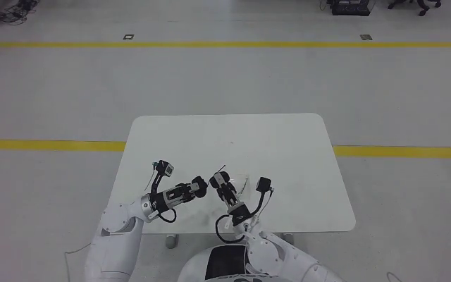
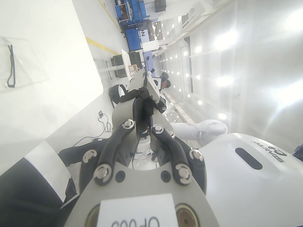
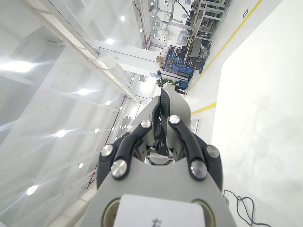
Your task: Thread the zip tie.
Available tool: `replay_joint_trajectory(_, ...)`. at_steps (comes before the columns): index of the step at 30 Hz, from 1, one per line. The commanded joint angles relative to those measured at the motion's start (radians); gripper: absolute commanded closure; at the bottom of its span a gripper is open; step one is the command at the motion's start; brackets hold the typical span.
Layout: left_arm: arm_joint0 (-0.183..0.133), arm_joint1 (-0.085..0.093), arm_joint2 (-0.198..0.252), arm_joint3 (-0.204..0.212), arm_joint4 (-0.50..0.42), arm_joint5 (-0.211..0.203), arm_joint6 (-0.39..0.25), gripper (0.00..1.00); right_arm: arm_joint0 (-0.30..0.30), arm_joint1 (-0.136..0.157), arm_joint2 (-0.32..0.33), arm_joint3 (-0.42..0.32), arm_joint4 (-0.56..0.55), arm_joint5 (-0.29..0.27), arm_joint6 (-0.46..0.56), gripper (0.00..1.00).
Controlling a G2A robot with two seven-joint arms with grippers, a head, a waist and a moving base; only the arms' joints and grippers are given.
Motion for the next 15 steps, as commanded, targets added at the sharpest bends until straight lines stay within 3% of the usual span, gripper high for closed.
replay_joint_trajectory(1, 0.000, 0.000, 0.000, 0.000, 0.000, 0.000, 0.000, 1.00, -0.004, 0.000, 0.005, 0.000, -0.005, 0.000, 0.003, 1.00)
replay_joint_trajectory(11, 0.000, 0.000, 0.000, 0.000, 0.000, 0.000, 0.000, 1.00, -0.037, 0.010, 0.039, -0.007, -0.019, 0.000, 0.004, 1.00)
replay_joint_trajectory(15, 0.002, 0.006, 0.021, -0.009, -0.003, 0.013, 0.034, 1.00, -0.048, 0.014, 0.050, -0.013, -0.023, 0.000, 0.012, 1.00)
